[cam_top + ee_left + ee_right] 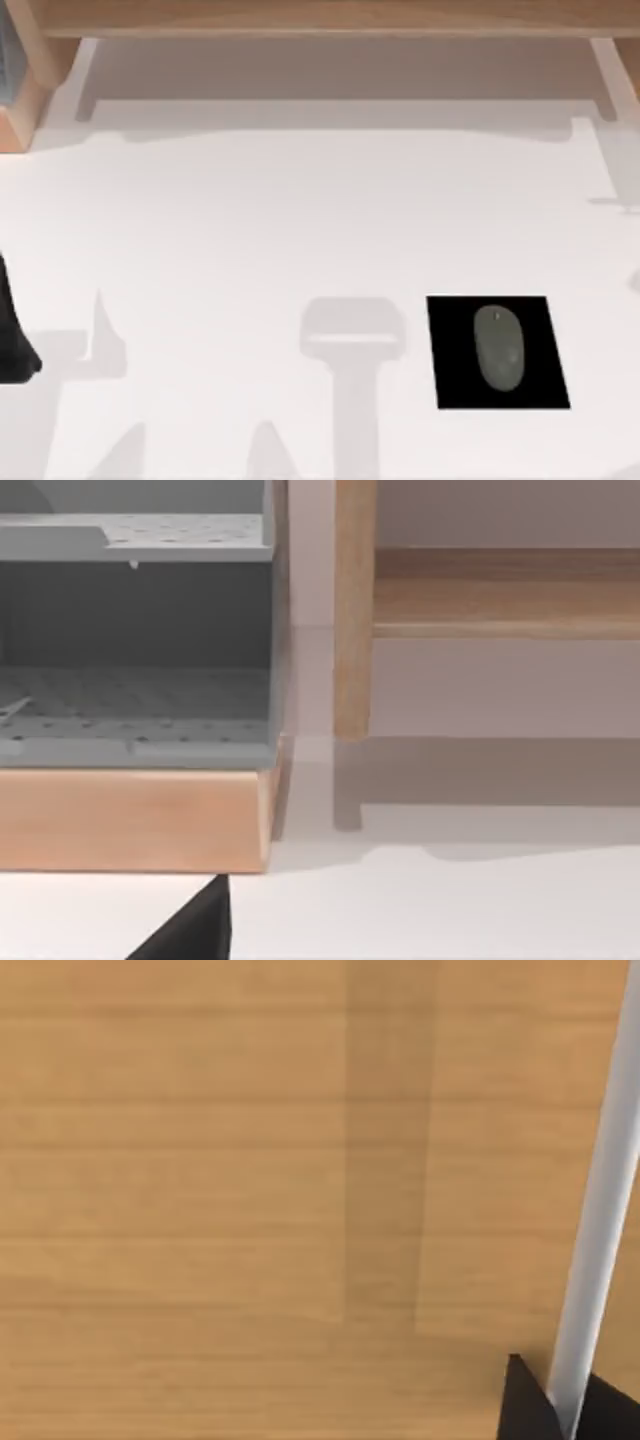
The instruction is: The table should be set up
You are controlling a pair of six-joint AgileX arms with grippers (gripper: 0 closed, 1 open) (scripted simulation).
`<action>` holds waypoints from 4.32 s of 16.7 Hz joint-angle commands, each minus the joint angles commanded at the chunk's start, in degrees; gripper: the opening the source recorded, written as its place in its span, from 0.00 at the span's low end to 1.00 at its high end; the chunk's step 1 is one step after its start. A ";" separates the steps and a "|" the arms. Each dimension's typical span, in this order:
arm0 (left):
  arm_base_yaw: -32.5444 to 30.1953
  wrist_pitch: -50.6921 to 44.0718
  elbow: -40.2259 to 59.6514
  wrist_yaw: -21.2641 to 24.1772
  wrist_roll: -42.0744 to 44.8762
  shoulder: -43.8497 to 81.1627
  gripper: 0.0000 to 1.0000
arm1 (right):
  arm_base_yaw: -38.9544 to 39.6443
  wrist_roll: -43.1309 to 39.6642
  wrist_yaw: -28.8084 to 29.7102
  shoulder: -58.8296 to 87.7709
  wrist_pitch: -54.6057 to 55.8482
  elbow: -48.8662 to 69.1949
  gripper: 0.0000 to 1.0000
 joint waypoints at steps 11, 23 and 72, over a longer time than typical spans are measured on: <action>0.00 0.00 0.00 0.00 0.00 0.00 1.00 | 4.60 -0.04 4.68 6.05 -8.49 14.47 0.00; 0.00 0.00 0.00 0.00 0.00 0.00 1.00 | 7.45 -0.01 8.01 12.97 -17.15 30.02 0.00; 0.00 0.00 0.00 0.00 0.00 0.00 1.00 | 26.66 74.39 21.91 -98.45 -71.48 -23.91 1.00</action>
